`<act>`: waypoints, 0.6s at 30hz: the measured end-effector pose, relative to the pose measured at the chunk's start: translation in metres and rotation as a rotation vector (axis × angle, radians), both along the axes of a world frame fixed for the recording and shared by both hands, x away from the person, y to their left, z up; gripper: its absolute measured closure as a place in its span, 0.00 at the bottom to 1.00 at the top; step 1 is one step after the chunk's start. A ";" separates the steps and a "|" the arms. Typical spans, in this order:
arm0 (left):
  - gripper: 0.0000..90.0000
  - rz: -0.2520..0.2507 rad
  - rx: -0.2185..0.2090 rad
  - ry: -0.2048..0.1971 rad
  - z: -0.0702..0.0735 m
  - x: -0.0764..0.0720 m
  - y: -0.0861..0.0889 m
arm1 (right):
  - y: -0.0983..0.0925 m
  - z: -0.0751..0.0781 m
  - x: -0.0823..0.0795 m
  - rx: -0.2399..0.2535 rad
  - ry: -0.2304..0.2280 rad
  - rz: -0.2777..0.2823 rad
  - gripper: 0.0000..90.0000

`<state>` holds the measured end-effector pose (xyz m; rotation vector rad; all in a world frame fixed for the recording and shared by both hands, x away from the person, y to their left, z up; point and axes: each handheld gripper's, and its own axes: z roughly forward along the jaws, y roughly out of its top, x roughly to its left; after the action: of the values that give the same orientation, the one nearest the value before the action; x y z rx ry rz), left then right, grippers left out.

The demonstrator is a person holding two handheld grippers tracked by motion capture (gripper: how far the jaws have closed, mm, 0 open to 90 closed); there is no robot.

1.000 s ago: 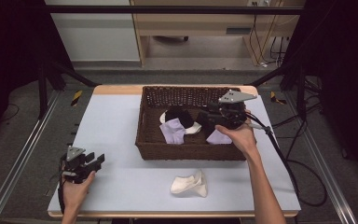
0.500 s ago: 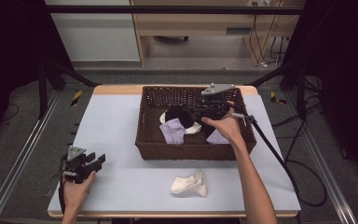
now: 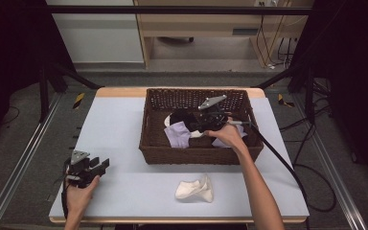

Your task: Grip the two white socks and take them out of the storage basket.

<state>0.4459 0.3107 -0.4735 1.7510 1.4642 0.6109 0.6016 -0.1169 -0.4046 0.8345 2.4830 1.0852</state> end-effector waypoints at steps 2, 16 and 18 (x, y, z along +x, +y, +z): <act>0.58 0.001 0.001 0.003 0.000 0.001 0.000 | 0.001 -0.007 0.001 -0.041 0.027 0.010 0.57; 0.58 0.001 0.007 0.004 -0.001 0.000 0.000 | 0.003 -0.026 0.007 -0.193 0.084 0.036 0.51; 0.58 0.002 0.007 0.004 -0.001 0.000 0.000 | 0.003 -0.027 0.007 -0.206 0.085 0.040 0.50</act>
<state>0.4461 0.3109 -0.4744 1.7574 1.4682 0.6138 0.6088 -0.1144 -0.4320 0.7878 2.6366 0.8025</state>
